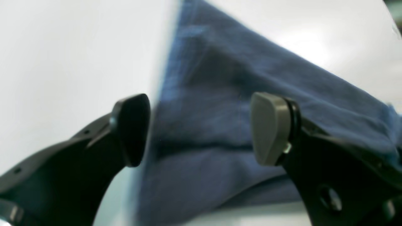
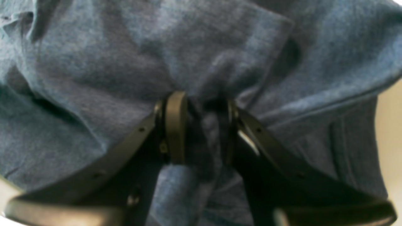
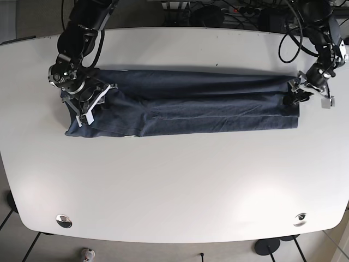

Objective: Fold the T-shirt properly
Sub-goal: 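Fold the strip end with the left gripper toward the right gripper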

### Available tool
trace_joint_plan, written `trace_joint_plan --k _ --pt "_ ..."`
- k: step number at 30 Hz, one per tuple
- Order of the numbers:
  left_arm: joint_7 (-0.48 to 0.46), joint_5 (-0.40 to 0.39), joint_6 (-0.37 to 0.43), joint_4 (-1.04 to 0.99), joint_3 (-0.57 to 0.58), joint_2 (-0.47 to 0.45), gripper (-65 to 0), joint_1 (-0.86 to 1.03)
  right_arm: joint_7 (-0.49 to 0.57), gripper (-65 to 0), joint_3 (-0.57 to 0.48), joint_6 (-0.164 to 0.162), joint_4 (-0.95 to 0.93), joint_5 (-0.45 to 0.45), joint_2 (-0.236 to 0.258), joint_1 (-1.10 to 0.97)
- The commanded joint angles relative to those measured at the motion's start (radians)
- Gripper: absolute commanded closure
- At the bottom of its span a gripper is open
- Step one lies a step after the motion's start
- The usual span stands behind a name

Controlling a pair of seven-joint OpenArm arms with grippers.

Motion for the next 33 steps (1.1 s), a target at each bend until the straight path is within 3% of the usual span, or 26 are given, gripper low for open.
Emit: trace_joint_plan --k 1,4,11,14,16,21,25,31,33 --pt "0.023 0.010 0.004 0.008 0.025 -0.015 -30.3 -0.002 0.015 -16.0 0.007 0.002 0.020 0.093 0.010 0.012" --pt "0.023 0.010 0.004 0.020 0.028 -0.015 -0.7 -0.002 0.015 -16.0 0.007 0.002 0.020 0.144 0.015 -0.008" --pt "0.021 0.010 0.005 0.402 0.033 -0.009 0.0 0.081 0.015 -15.9 0.007 0.002 0.020 0.144 0.015 -0.016" --pt "0.021 0.019 0.008 0.522 0.145 0.008 0.0 0.092 0.015 -15.9 0.007 0.002 0.020 0.148 0.015 -0.016" --pt "0.021 0.070 0.056 0.585 0.260 0.031 0.0 0.090 0.015 -15.9 0.007 0.002 0.020 0.148 0.015 -0.016" --pt "0.021 0.188 0.071 0.582 0.448 0.134 0.0 0.026 0.015 -15.9 0.004 0.002 0.020 0.151 0.015 -0.016" --pt "0.021 0.289 0.071 0.529 0.505 0.232 0.0 -0.003 0.015 -15.9 0.004 0.002 0.020 0.151 0.015 -0.016" --pt "0.021 0.342 0.071 0.460 0.582 0.281 0.0 -0.057 0.015 -15.9 0.002 0.002 0.020 0.151 0.013 -0.016" --pt "0.021 0.342 0.073 0.442 0.605 0.281 -4.2 -0.075 0.015 -15.9 0.002 0.002 0.020 0.151 0.012 -0.017"
